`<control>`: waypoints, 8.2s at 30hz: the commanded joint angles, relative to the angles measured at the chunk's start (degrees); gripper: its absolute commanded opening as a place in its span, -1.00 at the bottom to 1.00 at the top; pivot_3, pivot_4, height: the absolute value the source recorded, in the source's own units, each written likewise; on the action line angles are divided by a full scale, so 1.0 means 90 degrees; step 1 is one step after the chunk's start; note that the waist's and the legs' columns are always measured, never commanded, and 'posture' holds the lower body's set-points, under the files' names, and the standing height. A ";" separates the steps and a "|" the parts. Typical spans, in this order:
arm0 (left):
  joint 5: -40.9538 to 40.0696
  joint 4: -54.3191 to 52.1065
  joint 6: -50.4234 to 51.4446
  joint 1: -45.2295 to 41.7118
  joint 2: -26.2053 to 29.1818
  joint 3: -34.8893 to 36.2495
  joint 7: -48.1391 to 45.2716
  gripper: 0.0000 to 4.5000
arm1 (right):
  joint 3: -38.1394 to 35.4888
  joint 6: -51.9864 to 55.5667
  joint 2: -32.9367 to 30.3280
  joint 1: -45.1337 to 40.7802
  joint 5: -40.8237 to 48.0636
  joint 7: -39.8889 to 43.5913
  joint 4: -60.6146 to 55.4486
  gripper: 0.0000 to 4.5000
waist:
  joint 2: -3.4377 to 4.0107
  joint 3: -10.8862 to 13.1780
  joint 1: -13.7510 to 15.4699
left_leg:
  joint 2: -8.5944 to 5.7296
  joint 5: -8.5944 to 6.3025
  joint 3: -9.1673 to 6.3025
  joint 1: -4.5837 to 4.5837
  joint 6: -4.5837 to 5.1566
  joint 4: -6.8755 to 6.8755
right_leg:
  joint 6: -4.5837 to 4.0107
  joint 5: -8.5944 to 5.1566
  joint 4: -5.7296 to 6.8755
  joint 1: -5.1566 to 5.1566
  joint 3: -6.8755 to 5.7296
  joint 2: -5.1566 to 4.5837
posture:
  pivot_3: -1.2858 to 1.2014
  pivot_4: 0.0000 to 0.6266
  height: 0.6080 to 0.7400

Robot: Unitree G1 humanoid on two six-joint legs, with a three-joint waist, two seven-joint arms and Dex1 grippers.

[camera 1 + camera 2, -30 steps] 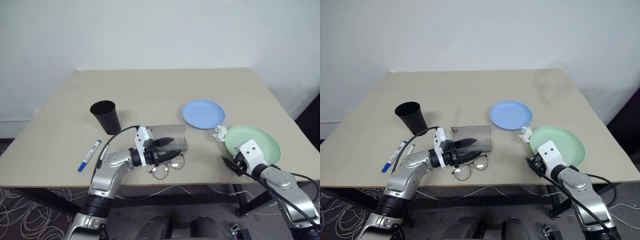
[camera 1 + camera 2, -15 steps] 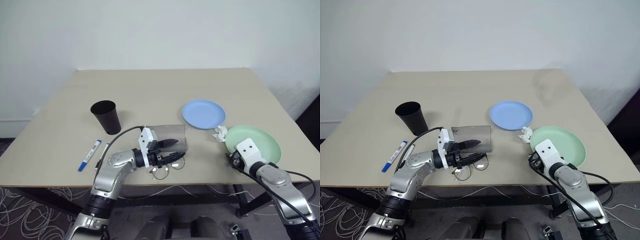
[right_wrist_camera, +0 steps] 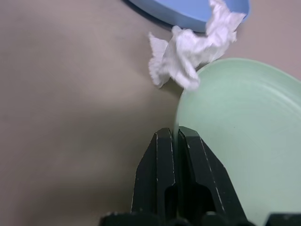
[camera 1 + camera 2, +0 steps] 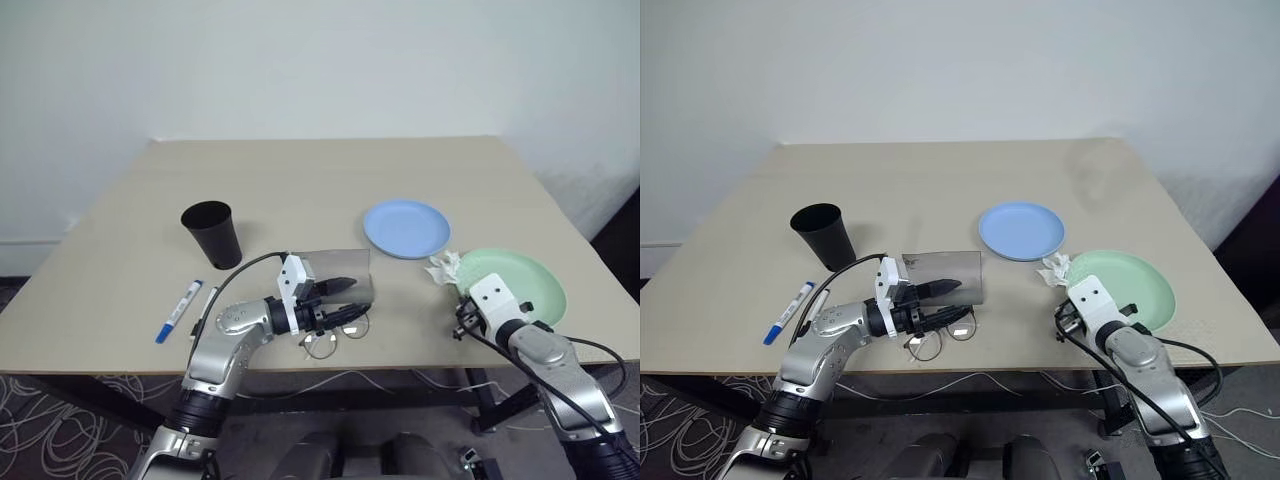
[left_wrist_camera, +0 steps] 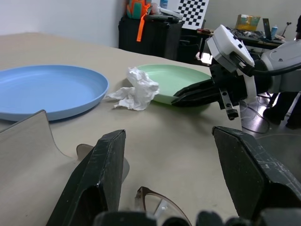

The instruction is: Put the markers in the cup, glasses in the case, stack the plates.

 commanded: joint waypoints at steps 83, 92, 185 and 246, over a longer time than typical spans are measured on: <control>0.0294 0.0052 -0.0609 -0.0321 0.0054 0.0266 0.0609 0.38 | -0.0394 -0.1330 -0.0207 -0.3110 0.0536 0.3041 0.3906 0.99 | 0.0021 -0.0002 -0.0036 | 0.0002 0.0007 0.0005 0.0088 -0.0007 -0.0025 | -0.0019 0.0027 -0.0003 0.0065 0.0025 0.0012 | 0.03 -1.00 0.97; 0.0329 0.0082 -0.0631 -0.0339 0.0044 0.0268 0.0582 0.38 | -0.0248 -0.0578 -0.0123 -0.3243 0.0477 0.2789 0.4205 0.99 | 0.0019 -0.0002 -0.0037 | 0.0002 0.0007 0.0005 0.0081 -0.0007 -0.0024 | -0.0017 0.0026 -0.0011 0.0065 0.0018 0.0009 | 0.03 -1.00 0.97; 0.0995 0.0598 0.1397 -0.1270 0.1628 -0.1145 -0.1561 0.38 | -0.0096 -0.3888 0.0821 -0.2564 0.1993 0.5275 0.3945 0.34 | 0.0027 0.0004 -0.0036 | 0.0004 0.0004 -0.0005 0.0078 -0.0007 -0.0049 | -0.0003 0.0008 -0.0016 0.0053 0.0017 0.0007 | 0.03 -1.00 0.97; 0.1887 0.2055 -0.0818 -0.3253 0.1523 -0.0686 -0.1147 -0.99 | -0.0324 -0.3993 0.0585 -0.2660 0.2250 0.5201 0.4314 0.36 | 0.0019 0.0006 -0.0026 | 0.0004 0.0005 -0.0007 0.0079 -0.0007 -0.0048 | 0.0003 0.0008 -0.0028 0.0061 0.0009 0.0007 | 0.03 -1.00 0.97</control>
